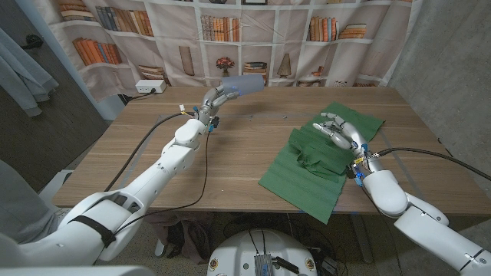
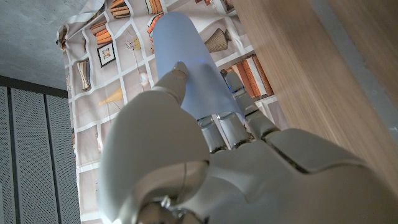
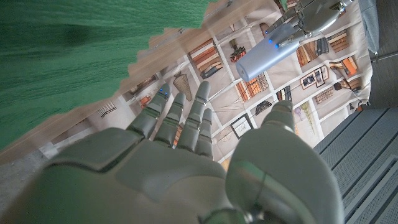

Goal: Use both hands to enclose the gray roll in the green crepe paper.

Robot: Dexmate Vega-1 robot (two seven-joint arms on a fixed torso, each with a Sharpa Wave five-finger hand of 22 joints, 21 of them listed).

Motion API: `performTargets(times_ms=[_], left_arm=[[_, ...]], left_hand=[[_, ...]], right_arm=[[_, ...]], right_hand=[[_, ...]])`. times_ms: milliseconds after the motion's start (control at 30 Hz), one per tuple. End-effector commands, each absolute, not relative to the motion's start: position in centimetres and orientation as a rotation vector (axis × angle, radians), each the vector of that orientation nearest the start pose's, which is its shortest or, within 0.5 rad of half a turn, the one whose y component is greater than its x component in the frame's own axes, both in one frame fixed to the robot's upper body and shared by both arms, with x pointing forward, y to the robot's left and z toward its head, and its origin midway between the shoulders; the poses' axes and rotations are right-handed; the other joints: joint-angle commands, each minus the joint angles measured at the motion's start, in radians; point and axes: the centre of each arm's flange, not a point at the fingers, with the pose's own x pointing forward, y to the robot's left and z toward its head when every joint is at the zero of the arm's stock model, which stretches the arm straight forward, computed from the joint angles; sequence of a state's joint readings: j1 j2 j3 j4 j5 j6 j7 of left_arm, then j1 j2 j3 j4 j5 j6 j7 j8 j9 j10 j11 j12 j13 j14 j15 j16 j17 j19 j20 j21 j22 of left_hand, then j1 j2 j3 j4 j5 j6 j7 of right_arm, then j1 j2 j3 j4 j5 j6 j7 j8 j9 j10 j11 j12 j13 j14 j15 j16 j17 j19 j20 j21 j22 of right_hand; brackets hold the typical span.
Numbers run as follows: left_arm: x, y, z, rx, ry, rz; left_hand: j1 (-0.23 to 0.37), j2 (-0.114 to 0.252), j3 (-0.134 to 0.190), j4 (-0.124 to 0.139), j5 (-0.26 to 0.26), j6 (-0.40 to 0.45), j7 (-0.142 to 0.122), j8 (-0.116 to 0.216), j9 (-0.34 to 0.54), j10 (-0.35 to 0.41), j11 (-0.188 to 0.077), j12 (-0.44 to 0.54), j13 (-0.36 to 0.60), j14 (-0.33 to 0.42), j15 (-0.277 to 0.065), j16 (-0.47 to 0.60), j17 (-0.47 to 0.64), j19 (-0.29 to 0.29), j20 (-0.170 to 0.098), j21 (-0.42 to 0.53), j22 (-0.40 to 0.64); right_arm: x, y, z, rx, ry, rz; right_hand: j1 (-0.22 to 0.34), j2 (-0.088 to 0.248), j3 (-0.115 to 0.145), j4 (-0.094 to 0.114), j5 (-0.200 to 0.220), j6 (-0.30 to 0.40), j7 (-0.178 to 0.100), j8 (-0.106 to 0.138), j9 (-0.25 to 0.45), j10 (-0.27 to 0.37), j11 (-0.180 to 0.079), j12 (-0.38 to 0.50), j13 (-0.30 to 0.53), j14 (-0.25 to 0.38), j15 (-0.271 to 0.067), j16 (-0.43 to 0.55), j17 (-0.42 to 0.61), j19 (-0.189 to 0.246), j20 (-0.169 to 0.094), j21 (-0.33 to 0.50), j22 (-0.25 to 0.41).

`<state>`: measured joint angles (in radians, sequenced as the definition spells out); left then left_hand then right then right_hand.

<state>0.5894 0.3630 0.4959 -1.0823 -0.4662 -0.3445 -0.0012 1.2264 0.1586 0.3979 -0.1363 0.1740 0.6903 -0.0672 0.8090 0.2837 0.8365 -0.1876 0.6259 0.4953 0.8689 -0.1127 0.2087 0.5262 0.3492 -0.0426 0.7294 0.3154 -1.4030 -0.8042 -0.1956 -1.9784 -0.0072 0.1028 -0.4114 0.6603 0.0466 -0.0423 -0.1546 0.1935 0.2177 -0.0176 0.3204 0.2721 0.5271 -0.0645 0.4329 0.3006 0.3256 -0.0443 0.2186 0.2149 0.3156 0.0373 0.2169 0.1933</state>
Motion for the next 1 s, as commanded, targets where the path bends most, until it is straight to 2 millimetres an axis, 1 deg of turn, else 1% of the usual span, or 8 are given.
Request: performTargets(times_ms=[33,133,300,433,533,633,800,1000], left_arm=[[68.9,21.4,4.2,0.104,-0.683,-0.245],[68.9,21.4,4.4,0.103,-0.684,-0.247],[68.9,21.5,4.5,0.106,-0.683,-0.25],[68.9,21.5,4.5,0.112,-0.681,-0.256],[68.9,21.5,4.6,0.113,-0.679,-0.262],[68.8,21.5,4.6,0.112,-0.678,-0.264],[68.7,21.6,4.7,0.109,-0.677,-0.265],[68.6,21.7,4.6,0.106,-0.673,-0.266]], left_hand=[[-0.001,0.006,0.011,0.013,0.003,0.005,0.002,0.006,-0.001,-0.001,-0.005,0.009,0.002,-0.006,-0.123,0.001,0.003,-0.002,-0.023,0.01,0.001],[-0.002,0.005,0.011,0.013,0.003,0.006,0.002,0.006,-0.002,0.0,-0.004,0.009,0.0,-0.006,-0.124,0.001,0.004,-0.003,-0.022,0.013,-0.001],[-0.003,0.005,0.012,0.014,0.003,0.007,-0.002,0.007,-0.003,0.0,-0.004,0.009,-0.003,-0.005,-0.124,0.001,0.005,-0.006,-0.022,0.018,-0.005],[-0.003,0.004,0.012,0.013,0.003,0.009,0.0,0.008,-0.004,0.001,-0.005,0.01,-0.003,-0.004,-0.124,0.001,0.006,-0.007,-0.022,0.02,-0.006],[-0.002,0.003,0.012,0.013,0.003,0.016,0.004,0.01,-0.007,0.003,-0.004,0.01,-0.006,-0.004,-0.124,0.001,0.007,-0.008,-0.023,0.023,-0.009],[-0.002,0.002,0.012,0.012,0.003,0.019,0.0,0.01,-0.01,0.004,-0.004,0.01,-0.007,-0.002,-0.124,0.001,0.007,-0.011,-0.022,0.025,-0.01],[-0.002,0.002,0.012,0.011,0.003,0.021,-0.001,0.009,-0.014,0.007,-0.004,0.012,-0.009,-0.002,-0.124,0.001,0.009,-0.013,-0.022,0.031,-0.014],[-0.002,0.002,0.012,0.011,0.002,0.017,-0.002,0.007,-0.018,0.007,-0.004,0.013,-0.011,-0.001,-0.124,0.001,0.01,-0.015,-0.023,0.036,-0.018]], right_arm=[[48.9,-27.9,-7.8,-0.754,-0.679,-0.046],[48.8,-27.7,-7.9,-0.79,-0.677,-0.042],[48.5,-27.5,-7.9,-0.815,-0.672,-0.03],[48.3,-27.2,-8.0,-0.845,-0.669,-0.026],[48.1,-27.0,-8.0,-0.858,-0.664,-0.024],[47.9,-26.5,-8.2,-0.867,-0.663,-0.014],[47.6,-25.5,-8.3,-0.948,-0.663,-0.008],[47.5,-25.0,-8.3,-0.97,-0.664,-0.033]], right_hand=[[0.028,-0.004,0.006,-0.012,0.01,0.01,0.009,0.003,0.006,-0.006,-0.005,0.007,0.007,0.007,-0.082,-0.004,0.001,0.007,-0.007,0.004,0.001],[0.036,-0.008,0.007,-0.009,0.012,0.032,0.001,0.015,0.01,0.003,-0.008,0.014,0.011,0.01,-0.084,-0.004,0.001,0.012,-0.011,0.005,0.001],[0.042,-0.009,0.008,-0.007,0.013,0.042,-0.017,0.021,0.014,0.009,-0.013,0.019,0.014,0.006,-0.086,-0.006,0.003,0.011,-0.011,0.004,0.001],[0.041,-0.007,0.008,-0.003,0.014,0.048,-0.021,0.025,0.016,0.009,-0.012,0.021,0.016,0.002,-0.085,-0.007,0.005,0.011,-0.011,0.003,0.001],[0.034,-0.008,0.006,0.004,0.013,0.062,-0.028,0.032,0.018,0.018,-0.013,0.028,0.019,0.004,-0.087,-0.005,0.007,0.01,-0.01,0.002,0.001],[0.029,-0.008,0.004,0.008,0.013,0.07,-0.026,0.035,0.019,0.026,-0.015,0.033,0.021,0.005,-0.089,-0.004,0.009,0.011,-0.011,0.002,0.001],[0.021,-0.01,0.001,0.014,0.013,0.08,-0.024,0.04,0.021,0.035,-0.017,0.039,0.023,0.012,-0.09,-0.001,0.011,0.013,-0.011,0.003,0.001],[-0.003,-0.013,-0.008,0.028,0.011,0.095,-0.018,0.046,0.024,0.054,-0.016,0.05,0.027,0.025,-0.093,0.005,0.015,0.023,-0.009,0.006,0.001]])
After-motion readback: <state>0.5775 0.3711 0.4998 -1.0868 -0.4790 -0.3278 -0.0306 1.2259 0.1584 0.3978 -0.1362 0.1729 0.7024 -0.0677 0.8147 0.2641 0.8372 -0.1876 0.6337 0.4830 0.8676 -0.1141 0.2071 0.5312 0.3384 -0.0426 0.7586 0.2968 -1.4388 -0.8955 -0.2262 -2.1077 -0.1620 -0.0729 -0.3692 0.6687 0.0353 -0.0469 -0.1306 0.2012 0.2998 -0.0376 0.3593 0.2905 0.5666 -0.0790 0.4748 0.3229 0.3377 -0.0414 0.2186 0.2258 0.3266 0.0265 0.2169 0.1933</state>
